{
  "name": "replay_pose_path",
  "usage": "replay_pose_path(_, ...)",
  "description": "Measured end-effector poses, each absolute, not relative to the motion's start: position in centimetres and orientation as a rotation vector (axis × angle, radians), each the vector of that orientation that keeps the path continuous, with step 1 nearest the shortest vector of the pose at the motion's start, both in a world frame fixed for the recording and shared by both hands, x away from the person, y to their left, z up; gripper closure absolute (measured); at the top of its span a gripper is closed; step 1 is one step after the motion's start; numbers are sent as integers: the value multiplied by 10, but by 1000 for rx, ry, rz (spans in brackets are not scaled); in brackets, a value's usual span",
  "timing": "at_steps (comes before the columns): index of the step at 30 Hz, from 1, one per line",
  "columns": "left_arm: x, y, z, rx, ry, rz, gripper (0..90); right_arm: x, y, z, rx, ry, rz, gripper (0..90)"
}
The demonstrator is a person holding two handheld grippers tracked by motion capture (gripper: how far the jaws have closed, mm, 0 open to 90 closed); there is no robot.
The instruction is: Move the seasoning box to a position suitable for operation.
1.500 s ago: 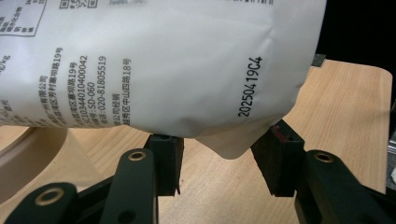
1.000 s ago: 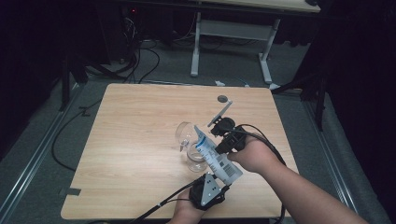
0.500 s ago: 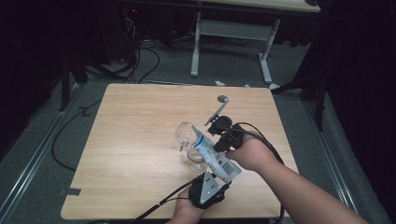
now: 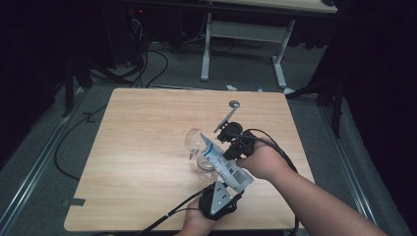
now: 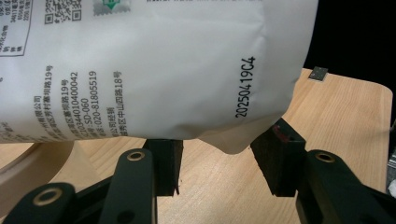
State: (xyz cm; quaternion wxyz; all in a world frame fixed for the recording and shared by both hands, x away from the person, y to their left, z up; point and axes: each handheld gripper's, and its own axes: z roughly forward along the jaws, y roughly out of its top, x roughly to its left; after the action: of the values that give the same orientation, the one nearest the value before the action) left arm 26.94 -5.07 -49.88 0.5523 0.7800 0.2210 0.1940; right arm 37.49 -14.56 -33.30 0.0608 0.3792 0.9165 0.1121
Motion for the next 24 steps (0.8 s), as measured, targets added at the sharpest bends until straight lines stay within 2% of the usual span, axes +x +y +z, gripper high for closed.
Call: replay_pose_path(24, 269, -52, -497, 1847, 512, 464, 553, 376, -147, -333, 1155, 2783, 354, 900)
